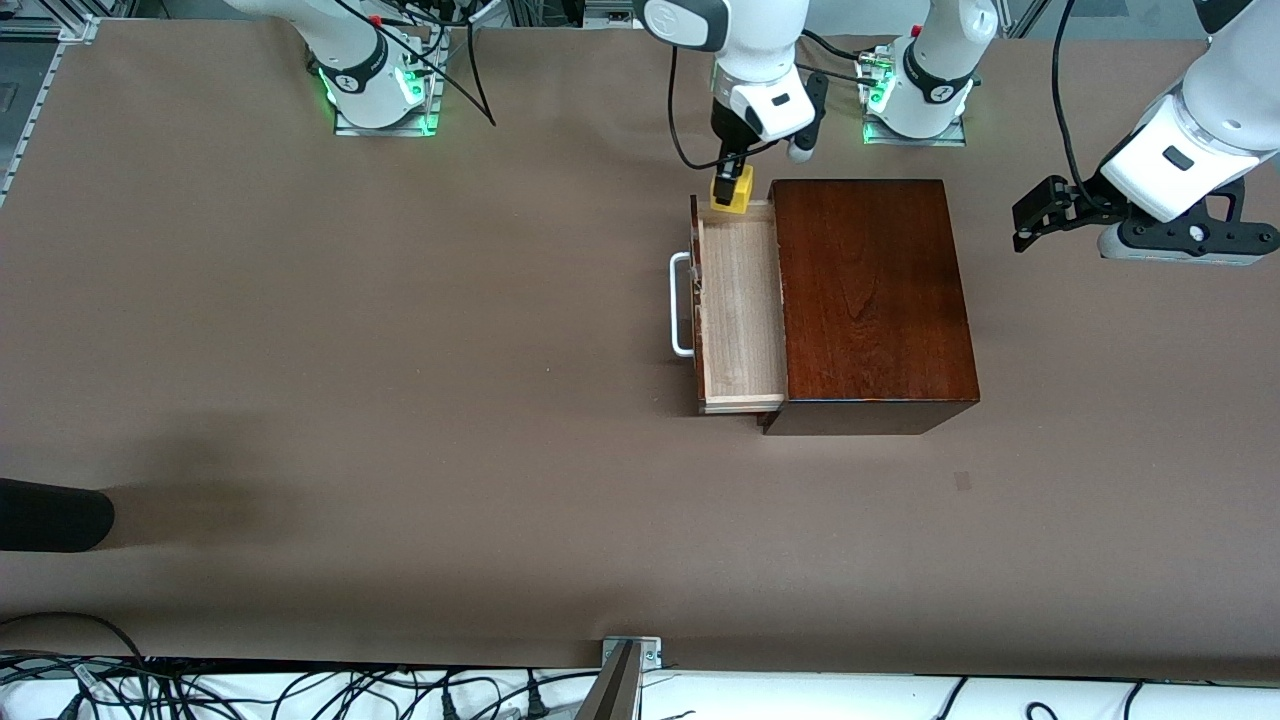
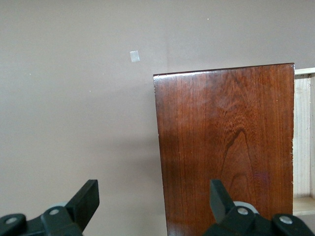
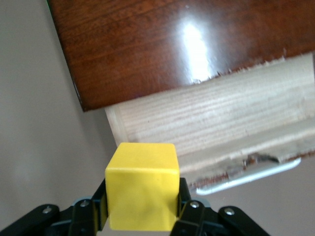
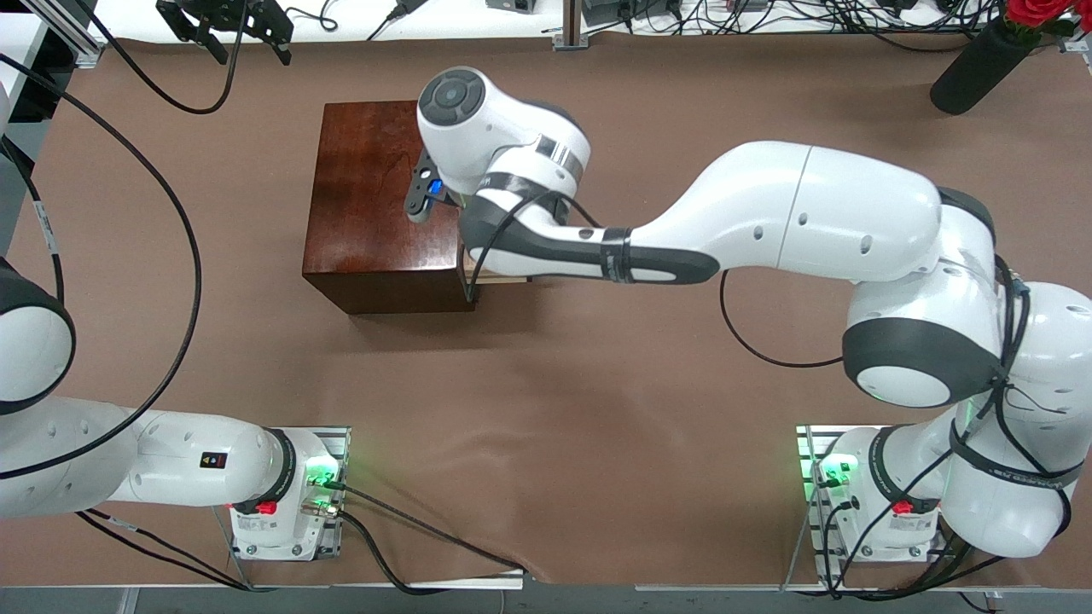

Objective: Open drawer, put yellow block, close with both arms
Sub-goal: 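Lower the cube into the open drawer and open the right gripper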

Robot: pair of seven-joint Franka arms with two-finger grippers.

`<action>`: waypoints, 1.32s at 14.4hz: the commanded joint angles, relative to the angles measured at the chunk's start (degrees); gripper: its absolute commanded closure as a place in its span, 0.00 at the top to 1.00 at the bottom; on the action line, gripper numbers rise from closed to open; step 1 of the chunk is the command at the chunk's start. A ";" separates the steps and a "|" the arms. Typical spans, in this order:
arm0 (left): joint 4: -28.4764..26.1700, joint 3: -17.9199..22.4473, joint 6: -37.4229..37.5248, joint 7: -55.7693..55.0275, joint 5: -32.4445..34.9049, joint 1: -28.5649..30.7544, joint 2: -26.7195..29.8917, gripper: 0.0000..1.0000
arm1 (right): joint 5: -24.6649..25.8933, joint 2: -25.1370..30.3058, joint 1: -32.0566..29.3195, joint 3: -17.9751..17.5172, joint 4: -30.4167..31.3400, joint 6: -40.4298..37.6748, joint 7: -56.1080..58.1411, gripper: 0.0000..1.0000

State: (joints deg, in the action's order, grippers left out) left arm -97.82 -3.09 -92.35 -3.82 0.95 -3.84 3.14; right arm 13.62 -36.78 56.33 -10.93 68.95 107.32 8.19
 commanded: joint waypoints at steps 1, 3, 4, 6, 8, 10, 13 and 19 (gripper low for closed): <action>1.49 0.02 1.12 0.92 0.02 -0.20 -0.51 1.00 | 2.11 -2.94 0.27 0.55 -2.86 2.10 5.51 0.00; 1.49 -0.68 1.12 0.92 0.02 -0.20 -0.51 1.00 | 2.20 -3.56 0.27 0.73 -2.86 2.63 8.59 0.00; 1.49 -0.69 1.12 0.92 0.10 -0.20 -0.51 1.00 | 2.20 -3.73 0.27 0.99 -2.86 3.07 9.90 0.00; 1.49 -0.69 1.12 0.92 0.02 -0.20 -0.51 1.00 | 3.16 -4.26 0.27 1.52 -2.86 3.25 11.84 0.00; 1.58 -0.69 1.12 0.92 0.02 -0.20 -0.51 1.00 | 3.69 -5.49 0.27 1.61 -2.86 3.60 13.34 0.00; 1.49 -0.69 1.12 0.92 0.02 -0.20 -0.51 1.00 | 4.91 -6.72 0.19 1.96 -2.86 4.04 13.43 0.00; 1.49 -0.69 1.12 0.92 0.02 -0.20 -0.51 1.00 | 5.80 -8.48 0.10 2.05 -2.86 6.15 14.31 0.00; 1.58 -0.69 1.03 1.01 0.10 -0.20 -0.51 1.00 | 5.72 -9.45 -0.17 3.71 -2.86 8.00 16.68 0.00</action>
State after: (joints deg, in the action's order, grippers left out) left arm -97.79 -3.80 -92.31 -3.82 0.95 -3.87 3.14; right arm 18.55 -45.38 56.19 -7.66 67.84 115.29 23.08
